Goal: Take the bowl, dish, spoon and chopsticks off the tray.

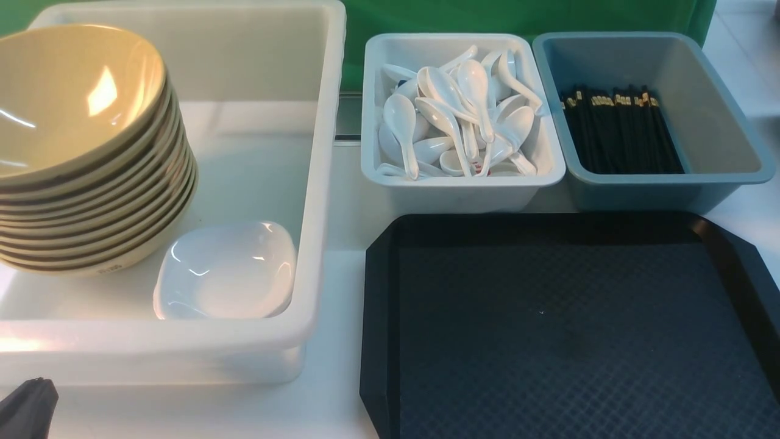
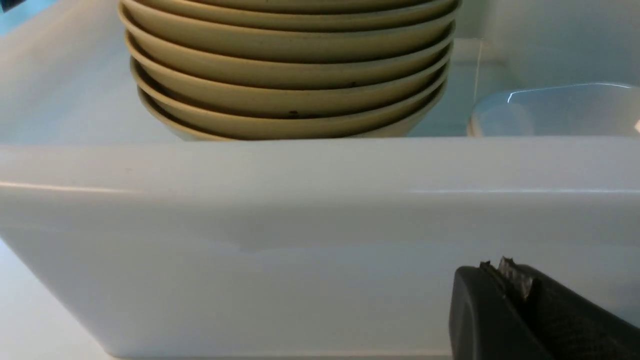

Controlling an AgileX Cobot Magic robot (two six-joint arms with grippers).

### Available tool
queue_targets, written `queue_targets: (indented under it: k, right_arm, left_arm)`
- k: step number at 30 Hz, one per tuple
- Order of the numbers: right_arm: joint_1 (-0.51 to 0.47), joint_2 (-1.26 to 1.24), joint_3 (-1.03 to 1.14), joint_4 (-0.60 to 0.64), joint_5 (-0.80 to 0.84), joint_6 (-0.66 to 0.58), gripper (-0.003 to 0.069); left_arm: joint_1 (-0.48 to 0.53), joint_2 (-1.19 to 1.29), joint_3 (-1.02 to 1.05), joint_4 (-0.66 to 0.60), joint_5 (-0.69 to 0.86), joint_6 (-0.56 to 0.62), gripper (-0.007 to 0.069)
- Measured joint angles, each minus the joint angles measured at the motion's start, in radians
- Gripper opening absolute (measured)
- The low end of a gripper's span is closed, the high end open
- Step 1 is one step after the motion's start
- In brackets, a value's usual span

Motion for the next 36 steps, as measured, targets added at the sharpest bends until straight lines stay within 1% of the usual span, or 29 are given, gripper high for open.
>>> queue_targets:
  k: [36]
  right_arm:
    - [0.0,0.0,0.0,0.0,0.0,0.0,0.0076]
  left_arm:
    - [0.0,-0.001,0.0,-0.002,0.001,0.003,-0.0014]
